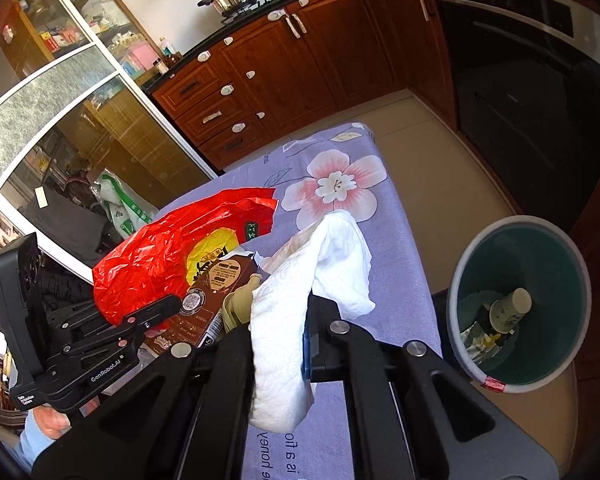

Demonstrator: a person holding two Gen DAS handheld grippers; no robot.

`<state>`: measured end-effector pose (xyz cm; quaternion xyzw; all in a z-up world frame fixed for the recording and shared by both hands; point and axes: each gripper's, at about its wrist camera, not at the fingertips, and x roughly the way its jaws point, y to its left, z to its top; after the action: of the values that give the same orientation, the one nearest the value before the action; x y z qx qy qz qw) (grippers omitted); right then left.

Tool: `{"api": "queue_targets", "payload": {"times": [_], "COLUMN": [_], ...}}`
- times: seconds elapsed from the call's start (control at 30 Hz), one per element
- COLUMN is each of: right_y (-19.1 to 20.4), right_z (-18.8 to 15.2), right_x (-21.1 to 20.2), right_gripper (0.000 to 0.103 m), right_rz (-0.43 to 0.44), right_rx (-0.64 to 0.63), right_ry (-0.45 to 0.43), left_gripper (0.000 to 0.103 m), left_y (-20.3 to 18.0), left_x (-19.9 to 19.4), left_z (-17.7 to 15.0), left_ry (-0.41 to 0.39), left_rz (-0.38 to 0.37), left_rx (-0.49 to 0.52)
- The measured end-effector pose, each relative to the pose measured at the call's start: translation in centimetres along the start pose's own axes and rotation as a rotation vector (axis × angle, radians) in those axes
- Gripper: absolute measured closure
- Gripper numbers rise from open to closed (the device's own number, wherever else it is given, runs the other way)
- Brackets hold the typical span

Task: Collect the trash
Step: 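Grasp the red plastic bag with the left gripper while the right holds the tissue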

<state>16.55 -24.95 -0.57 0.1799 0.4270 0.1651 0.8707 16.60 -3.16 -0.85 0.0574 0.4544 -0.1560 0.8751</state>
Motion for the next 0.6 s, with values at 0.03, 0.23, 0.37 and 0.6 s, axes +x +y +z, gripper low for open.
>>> {"api": "queue_targets", "payload": {"times": [0.03, 0.23, 0.37, 0.6], "right_y": [-0.3, -3.2, -6.2, -11.7], "right_z": [0.0, -0.4, -0.9, -2.4], "right_x": [-0.7, -5.0, -7.5, -10.0], "right_gripper": [0.100, 0.100, 0.100, 0.100], "right_rz": [-0.004, -0.043, -0.086, -0.150], "right_rx": [0.004, 0.046, 0.085, 0.162], "right_ry": [-0.012, -0.079, -0.107, -0.126], "left_gripper": [0.089, 0.089, 0.089, 0.089], "left_y": [-0.4, -5.0, -8.3, -13.5], "left_x": [-0.4, -1.4, -0.9, 1.2], "left_z": [0.1, 0.8, 1.2, 1.6], "left_ry": [-0.008, -0.036, -0.033, -0.001], "left_rz": [-0.010, -0.077, -0.124, -0.177], "left_rx": [0.006, 0.071, 0.114, 0.188]}}
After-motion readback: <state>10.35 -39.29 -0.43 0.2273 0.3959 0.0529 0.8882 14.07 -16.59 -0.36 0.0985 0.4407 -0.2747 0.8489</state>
